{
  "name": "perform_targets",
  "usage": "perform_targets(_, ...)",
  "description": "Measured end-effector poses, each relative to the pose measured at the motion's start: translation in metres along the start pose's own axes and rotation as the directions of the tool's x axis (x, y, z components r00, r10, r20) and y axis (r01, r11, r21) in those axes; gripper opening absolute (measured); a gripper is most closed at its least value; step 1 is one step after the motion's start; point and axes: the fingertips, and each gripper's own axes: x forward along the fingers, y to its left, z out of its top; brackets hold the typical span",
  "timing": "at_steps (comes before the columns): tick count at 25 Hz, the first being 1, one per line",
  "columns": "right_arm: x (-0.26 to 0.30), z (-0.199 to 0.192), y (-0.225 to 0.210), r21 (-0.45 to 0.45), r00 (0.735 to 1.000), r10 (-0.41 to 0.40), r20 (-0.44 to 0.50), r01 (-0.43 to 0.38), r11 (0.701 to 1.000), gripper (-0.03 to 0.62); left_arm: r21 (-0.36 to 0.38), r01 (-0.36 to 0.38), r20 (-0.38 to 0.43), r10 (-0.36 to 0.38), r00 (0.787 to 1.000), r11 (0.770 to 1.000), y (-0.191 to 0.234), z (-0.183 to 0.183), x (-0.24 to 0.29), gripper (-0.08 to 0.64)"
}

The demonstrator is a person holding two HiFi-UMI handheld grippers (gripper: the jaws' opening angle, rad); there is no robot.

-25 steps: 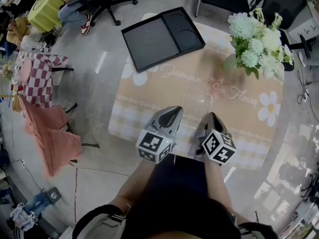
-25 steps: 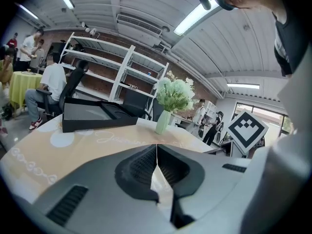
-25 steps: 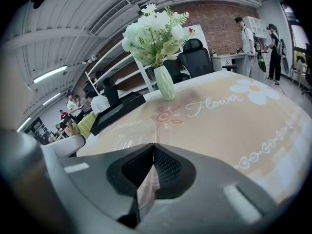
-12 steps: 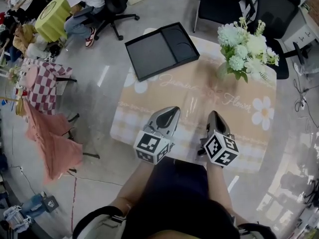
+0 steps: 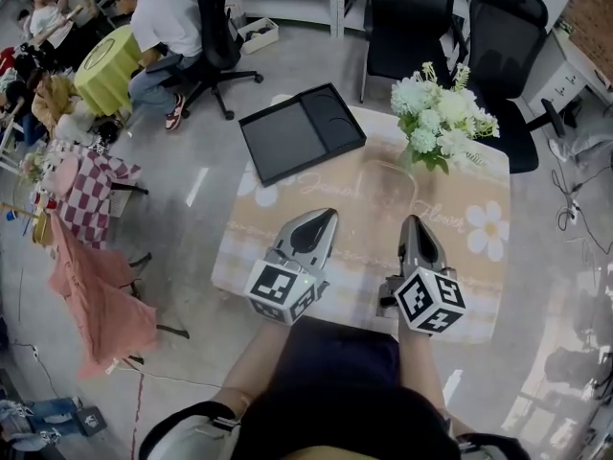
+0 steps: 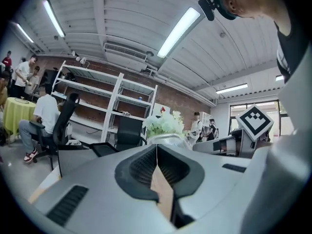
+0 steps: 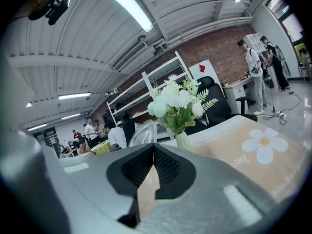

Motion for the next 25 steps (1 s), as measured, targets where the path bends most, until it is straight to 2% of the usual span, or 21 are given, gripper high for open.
perform_targets(6,-0.015,0.054,0.014,-0.020,0.989,0.053,0.137,-0.051,0.999,0.005,0.049,0.027,0.073,-0.030,0.997,0.998,-0.011,0.040,0.004,0.012)
perform_targets(14,-0.028,0.113,0.022,-0.060,0.953,0.097,0.286,-0.083,0.995,0.005,0.131,0.029,0.185,-0.053,0.981,0.991,-0.018,0.095,0.010,0.012)
perform_targets(19,-0.031,0.132,0.020,-0.070,0.937,0.098,0.336,-0.079,0.994,0.005,0.163,0.024,0.228,-0.061,0.972,0.986,-0.020,0.118,0.011,0.012)
perform_targets(25,-0.032,0.139,0.023,-0.078,0.927,0.109,0.359,-0.087,0.993,0.005,0.184,0.026,0.246,-0.072,0.966,0.983,-0.021,0.125,0.013,0.012)
